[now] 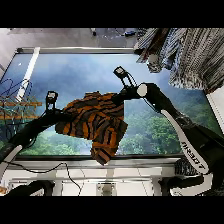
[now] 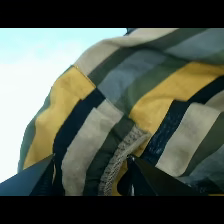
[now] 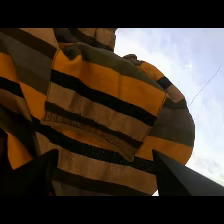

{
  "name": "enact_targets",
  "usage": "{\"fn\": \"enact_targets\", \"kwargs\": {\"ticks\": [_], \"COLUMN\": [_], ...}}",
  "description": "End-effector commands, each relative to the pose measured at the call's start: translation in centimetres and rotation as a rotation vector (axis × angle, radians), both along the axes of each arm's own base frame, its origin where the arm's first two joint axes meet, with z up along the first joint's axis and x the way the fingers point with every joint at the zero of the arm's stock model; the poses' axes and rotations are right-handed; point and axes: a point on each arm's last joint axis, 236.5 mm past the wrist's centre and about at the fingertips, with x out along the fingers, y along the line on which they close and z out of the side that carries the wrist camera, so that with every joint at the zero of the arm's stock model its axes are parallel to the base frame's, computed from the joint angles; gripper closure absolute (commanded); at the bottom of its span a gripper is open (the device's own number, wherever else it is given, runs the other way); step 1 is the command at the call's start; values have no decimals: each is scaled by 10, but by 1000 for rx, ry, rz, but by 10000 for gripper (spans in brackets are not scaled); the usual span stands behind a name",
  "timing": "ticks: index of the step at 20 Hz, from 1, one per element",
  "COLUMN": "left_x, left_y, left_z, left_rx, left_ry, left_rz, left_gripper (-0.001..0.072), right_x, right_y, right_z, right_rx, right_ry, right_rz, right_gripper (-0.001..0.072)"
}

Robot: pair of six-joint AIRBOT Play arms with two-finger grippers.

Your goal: Fold the clothes and pants, and hang the long-sleeved shirts on hangers.

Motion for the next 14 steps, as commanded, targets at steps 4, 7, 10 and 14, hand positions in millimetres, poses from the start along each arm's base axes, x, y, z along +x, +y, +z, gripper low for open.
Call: {"fn": "enact_targets", "kwargs": {"ticks": [4,7,10,14], "left_x": [-5,10,31,43], "left_y": [-24,-12,-2,12], "left_z": [-26,-29,10,131], "left_rx": [68,92,55,32], "left_ry": [22,-28,-146,-411], "left_rz": [-103,-46,44,71], "left_gripper": [158,688,689,689], "right_x": [-4,-5,-12,-25], "right_y": [15,16,25,27], "right_z": [-30,-51,-57,-61], "right_rx": [55,51,110,102], "right_ry": [89,133,203,248], "right_rz": [-11,-21,-46,-17], "right_gripper": [17,17,17,18]}}
